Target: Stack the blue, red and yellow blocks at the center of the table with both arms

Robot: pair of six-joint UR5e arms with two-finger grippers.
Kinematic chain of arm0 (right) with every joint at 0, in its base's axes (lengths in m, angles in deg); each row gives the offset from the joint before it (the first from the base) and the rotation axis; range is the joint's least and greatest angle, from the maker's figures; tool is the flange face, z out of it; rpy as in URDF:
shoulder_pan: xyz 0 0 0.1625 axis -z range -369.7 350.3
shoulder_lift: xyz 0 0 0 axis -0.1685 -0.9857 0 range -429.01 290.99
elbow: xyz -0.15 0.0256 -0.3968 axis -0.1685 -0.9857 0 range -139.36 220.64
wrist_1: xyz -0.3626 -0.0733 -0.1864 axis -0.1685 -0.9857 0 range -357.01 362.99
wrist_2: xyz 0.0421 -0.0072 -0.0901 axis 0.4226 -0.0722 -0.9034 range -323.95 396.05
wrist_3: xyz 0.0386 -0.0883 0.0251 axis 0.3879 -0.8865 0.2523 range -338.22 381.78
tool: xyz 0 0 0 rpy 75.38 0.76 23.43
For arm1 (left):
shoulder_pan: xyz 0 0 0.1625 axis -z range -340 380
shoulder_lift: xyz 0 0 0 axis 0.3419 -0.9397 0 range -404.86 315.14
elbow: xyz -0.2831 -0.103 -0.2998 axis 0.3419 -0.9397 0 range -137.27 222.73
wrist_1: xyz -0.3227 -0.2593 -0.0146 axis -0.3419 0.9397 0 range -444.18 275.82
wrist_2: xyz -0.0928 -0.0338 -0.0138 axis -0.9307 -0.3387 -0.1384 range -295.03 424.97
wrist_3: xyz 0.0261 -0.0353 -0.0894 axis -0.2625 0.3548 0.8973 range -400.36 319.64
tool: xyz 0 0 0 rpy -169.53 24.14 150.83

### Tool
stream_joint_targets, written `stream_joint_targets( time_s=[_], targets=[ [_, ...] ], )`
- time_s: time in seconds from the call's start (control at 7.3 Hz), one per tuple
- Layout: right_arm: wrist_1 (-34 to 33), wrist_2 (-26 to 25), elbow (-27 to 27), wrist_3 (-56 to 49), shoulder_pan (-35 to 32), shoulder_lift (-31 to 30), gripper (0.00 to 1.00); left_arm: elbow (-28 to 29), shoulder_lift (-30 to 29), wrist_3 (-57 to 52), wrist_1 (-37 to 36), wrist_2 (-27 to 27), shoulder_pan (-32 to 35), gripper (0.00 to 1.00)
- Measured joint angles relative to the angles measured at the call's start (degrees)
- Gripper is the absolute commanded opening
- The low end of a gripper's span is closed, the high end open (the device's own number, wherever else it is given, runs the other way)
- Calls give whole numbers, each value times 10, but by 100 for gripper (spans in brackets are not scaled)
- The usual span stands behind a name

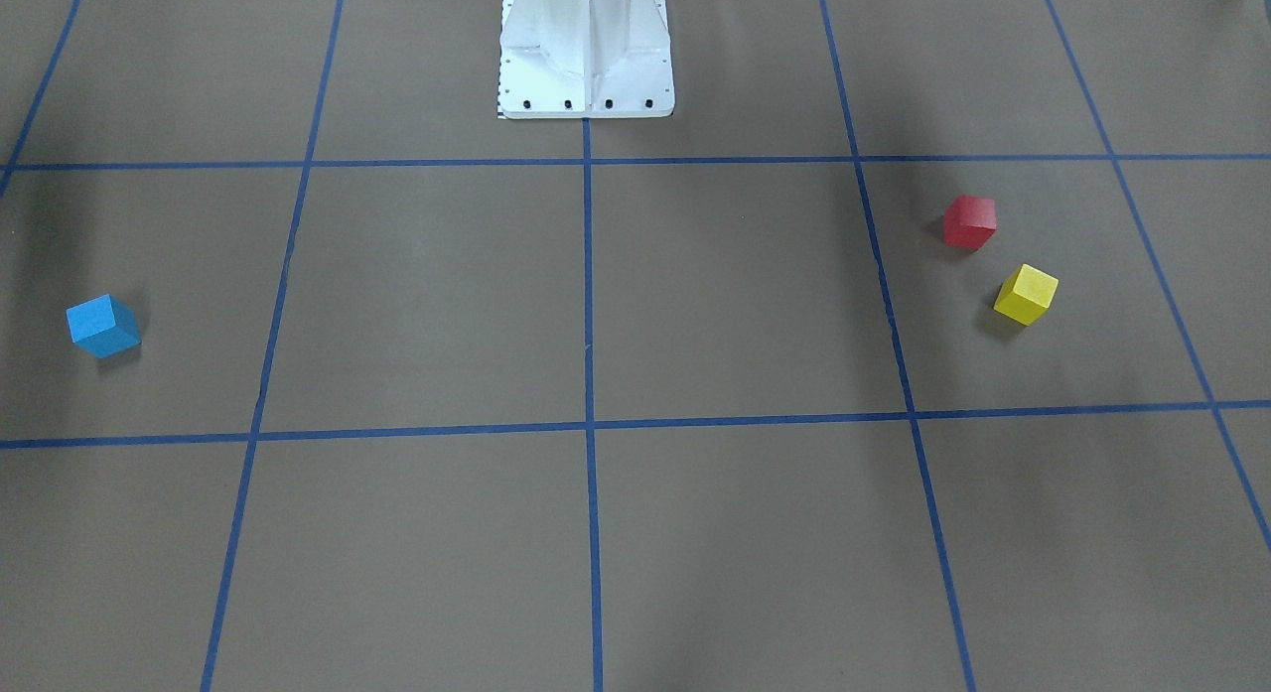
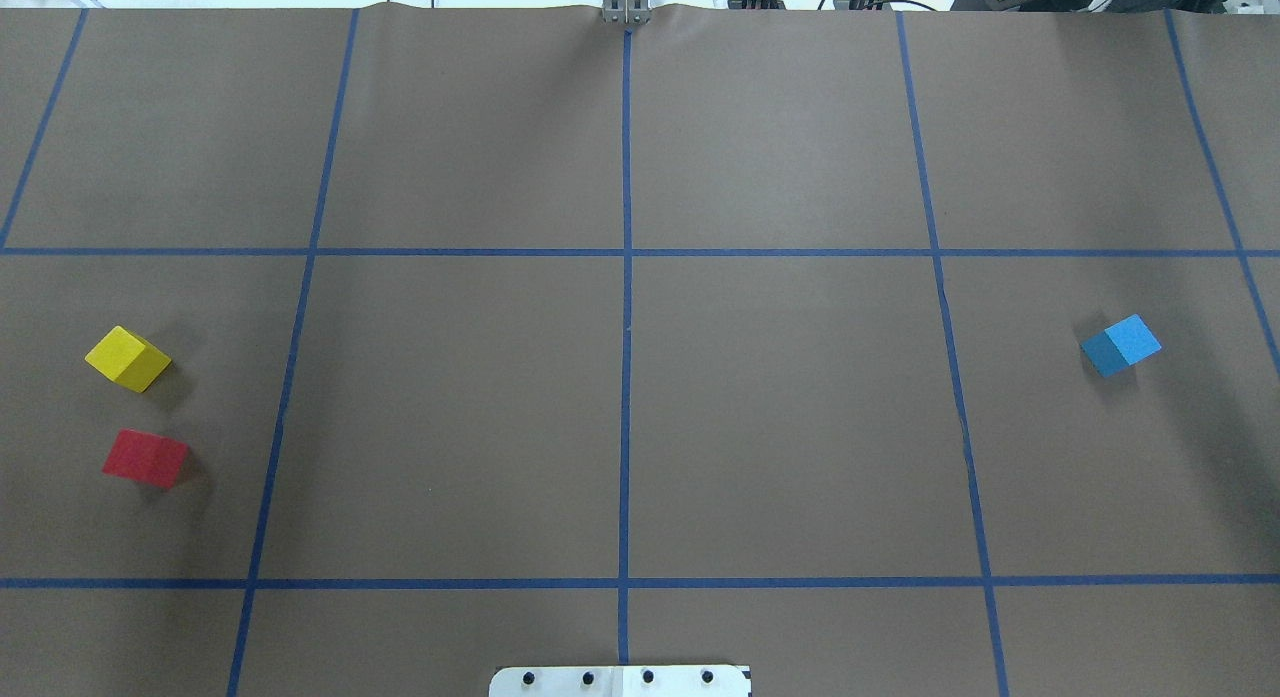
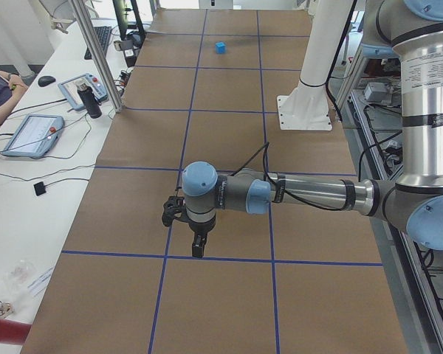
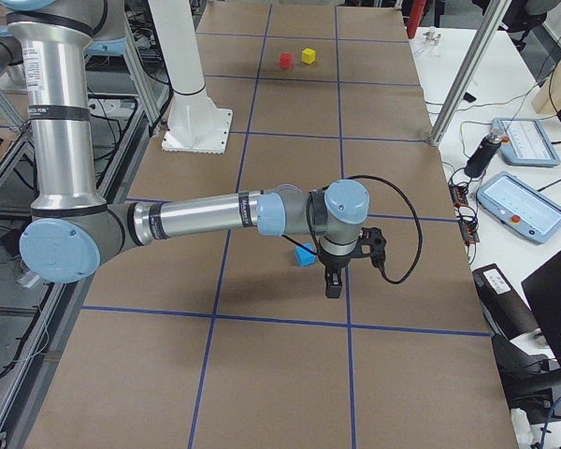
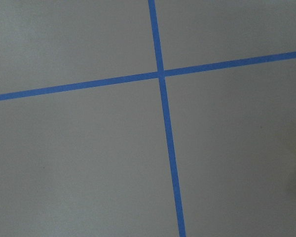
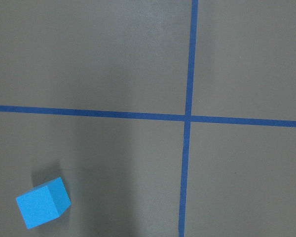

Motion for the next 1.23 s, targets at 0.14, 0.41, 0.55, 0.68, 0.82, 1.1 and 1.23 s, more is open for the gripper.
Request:
stream_joint_targets(
  time_s=[0.14,0.41,0.55,0.68,0.82,1.1,1.23],
  targets=[
    [0,0,0,-1,-1,-1,99,0,1,0,-1,1,0,100],
    [2,-2,2,-2,-2,-2,99,0,2,0,-1,1,2,100],
    [4,-5,5,-2,-2,-2,99,-3,3,0,-1,1,4,100],
    [7,-7,8,-1,-2,2,99,-8,4,1,-1,0,5,100],
    [8,-7,10,-1,-1,16,99,-12,4,1,-1,0,5,100],
    [11,10,9,0,7,33,99,-14,4,0,-1,-4,4,100],
    [26,20,12,-2,31,30,99,-14,5,0,0,-5,3,100]
  ],
)
